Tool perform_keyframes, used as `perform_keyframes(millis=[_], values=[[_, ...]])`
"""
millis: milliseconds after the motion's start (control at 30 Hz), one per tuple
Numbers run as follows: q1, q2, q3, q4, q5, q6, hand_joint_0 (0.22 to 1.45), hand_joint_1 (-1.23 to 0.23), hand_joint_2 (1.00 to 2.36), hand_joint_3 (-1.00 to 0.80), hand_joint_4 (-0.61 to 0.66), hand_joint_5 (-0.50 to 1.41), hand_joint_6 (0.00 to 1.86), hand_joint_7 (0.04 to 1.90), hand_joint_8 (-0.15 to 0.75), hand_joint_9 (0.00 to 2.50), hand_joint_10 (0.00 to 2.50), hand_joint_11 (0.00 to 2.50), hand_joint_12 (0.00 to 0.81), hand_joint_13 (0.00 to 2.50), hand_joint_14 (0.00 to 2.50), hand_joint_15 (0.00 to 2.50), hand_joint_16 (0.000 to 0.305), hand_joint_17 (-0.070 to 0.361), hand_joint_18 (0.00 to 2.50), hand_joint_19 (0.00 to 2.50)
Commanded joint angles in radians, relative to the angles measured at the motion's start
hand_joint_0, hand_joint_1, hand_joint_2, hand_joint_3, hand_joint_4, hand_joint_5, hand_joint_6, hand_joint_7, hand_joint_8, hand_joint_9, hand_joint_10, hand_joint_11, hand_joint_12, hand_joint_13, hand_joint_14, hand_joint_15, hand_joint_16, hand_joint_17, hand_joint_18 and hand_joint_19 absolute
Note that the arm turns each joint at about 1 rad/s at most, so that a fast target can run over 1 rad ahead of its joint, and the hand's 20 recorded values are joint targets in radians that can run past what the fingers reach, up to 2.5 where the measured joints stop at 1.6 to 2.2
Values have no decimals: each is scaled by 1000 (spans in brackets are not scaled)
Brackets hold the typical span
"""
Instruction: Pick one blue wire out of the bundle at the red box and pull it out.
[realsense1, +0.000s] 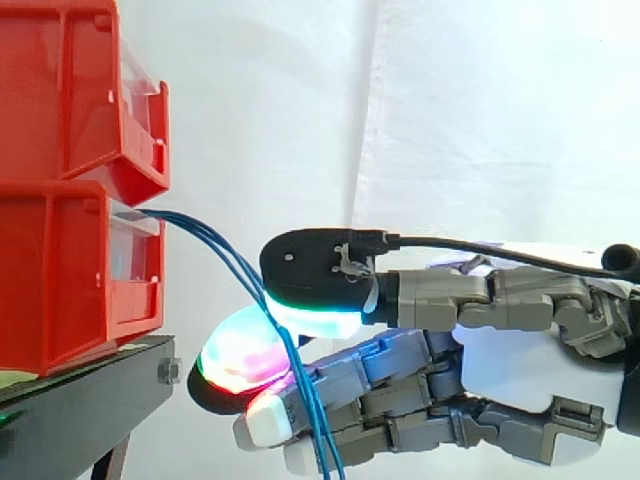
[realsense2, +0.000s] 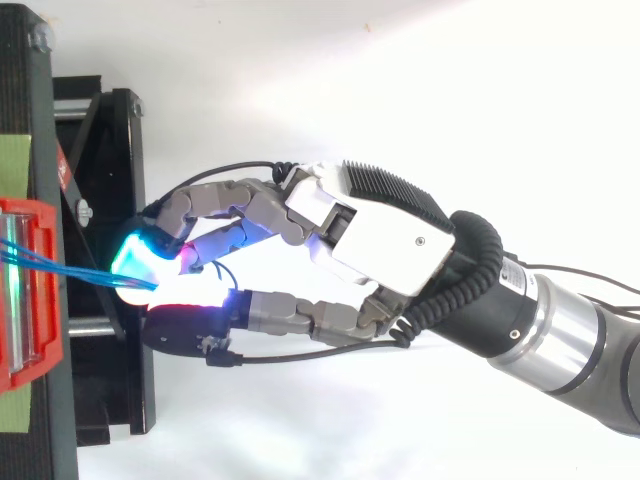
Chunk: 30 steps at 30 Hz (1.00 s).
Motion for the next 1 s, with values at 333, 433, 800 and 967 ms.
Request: perform_keyframes(millis=[333,433,800,967], values=[[-3,2,0,-15,-43,11,583,-744,1006,-24,287,-122,874,808,327,973,19,539,424,581,13,304,69,155,487,438],[-5,3,0,-22,-58,16,593,-741,1003,-8,261,-123,881,793,335,972,19,540,429,586,12,308,69,156,495,428],[-6,39,0,-104,-66,39,606,-738,1002,46,186,-124,907,735,334,991,18,576,424,607,13,319,69,155,515,436],[-6,51,0,-110,-66,71,607,-738,1002,44,187,-123,907,737,336,989,18,577,428,609,12,319,69,155,520,427]])
